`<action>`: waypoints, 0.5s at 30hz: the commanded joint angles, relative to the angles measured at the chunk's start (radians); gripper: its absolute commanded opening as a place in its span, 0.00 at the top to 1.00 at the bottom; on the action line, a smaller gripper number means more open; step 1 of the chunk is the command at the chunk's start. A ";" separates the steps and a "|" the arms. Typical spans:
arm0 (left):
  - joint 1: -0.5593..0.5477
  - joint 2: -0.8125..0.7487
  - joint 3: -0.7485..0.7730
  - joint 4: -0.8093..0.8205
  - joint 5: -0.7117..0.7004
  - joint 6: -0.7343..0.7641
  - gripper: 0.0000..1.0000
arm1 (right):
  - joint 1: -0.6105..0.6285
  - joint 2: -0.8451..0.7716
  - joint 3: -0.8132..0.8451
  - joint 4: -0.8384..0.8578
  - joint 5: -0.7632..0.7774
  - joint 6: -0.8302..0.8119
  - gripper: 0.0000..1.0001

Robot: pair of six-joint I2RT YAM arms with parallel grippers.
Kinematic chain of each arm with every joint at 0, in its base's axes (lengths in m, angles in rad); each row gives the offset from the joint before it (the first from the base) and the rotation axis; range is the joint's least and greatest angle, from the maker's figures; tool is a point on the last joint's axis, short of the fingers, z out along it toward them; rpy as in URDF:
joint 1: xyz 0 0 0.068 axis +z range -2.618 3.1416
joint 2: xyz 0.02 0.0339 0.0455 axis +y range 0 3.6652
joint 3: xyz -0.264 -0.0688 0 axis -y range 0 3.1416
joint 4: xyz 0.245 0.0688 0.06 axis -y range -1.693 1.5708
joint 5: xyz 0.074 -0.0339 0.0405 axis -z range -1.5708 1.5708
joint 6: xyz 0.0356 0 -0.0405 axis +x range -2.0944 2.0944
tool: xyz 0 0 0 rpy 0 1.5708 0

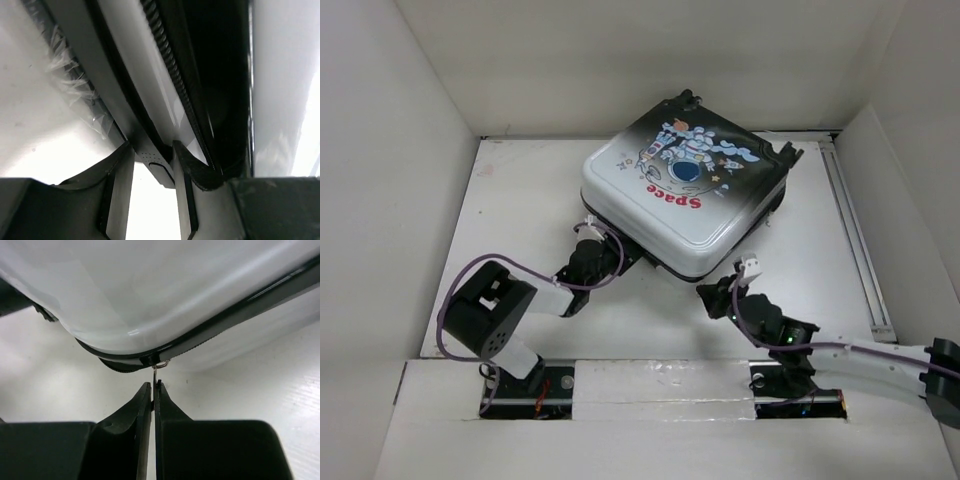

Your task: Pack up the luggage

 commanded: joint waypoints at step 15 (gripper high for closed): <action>0.003 -0.023 0.144 0.011 0.085 0.061 0.75 | 0.236 0.677 0.564 -0.152 0.053 0.056 1.00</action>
